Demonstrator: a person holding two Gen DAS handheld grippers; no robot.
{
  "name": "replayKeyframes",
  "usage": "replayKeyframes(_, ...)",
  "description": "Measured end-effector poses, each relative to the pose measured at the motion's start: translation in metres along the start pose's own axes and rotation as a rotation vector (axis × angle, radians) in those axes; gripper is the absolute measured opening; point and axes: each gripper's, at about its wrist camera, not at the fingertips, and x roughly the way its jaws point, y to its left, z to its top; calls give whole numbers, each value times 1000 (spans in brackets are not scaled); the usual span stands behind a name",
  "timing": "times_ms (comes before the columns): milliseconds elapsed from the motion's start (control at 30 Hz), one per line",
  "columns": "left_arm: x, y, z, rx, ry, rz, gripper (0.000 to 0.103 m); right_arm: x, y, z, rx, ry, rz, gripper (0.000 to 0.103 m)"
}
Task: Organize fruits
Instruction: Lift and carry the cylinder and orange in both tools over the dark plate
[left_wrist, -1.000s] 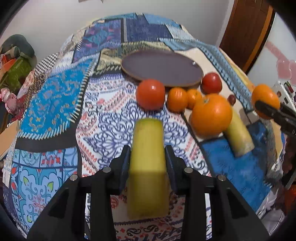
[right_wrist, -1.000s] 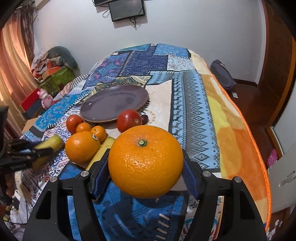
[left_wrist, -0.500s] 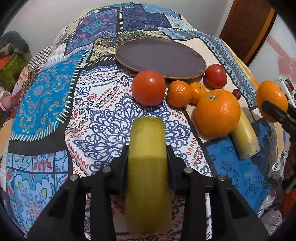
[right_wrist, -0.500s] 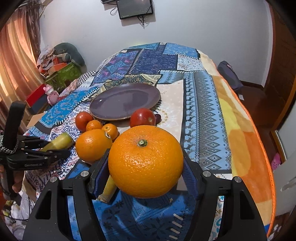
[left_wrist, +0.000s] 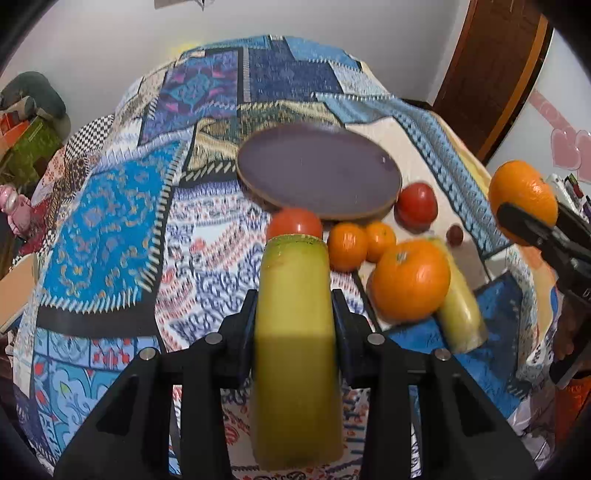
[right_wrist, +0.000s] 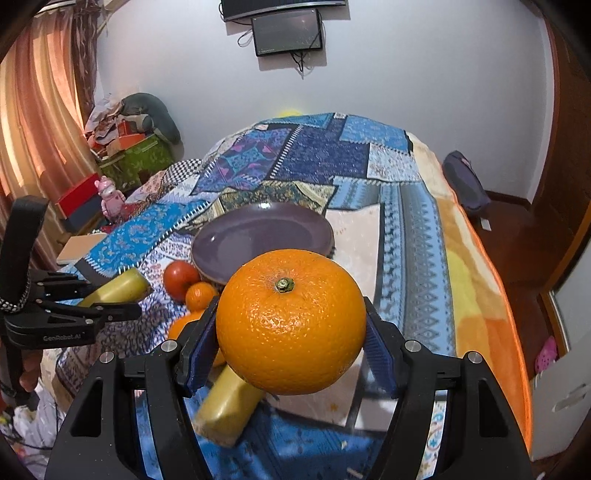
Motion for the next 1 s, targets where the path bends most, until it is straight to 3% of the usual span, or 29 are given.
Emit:
replayKeyframes(567, -11, 0, 70, -11, -150, 9, 37, 25, 4, 42, -29, -42, 7, 66)
replayKeyframes(1000, 25, 10, 113, -29, -155, 24, 37, 71, 1, 65, -62, 3, 15, 66)
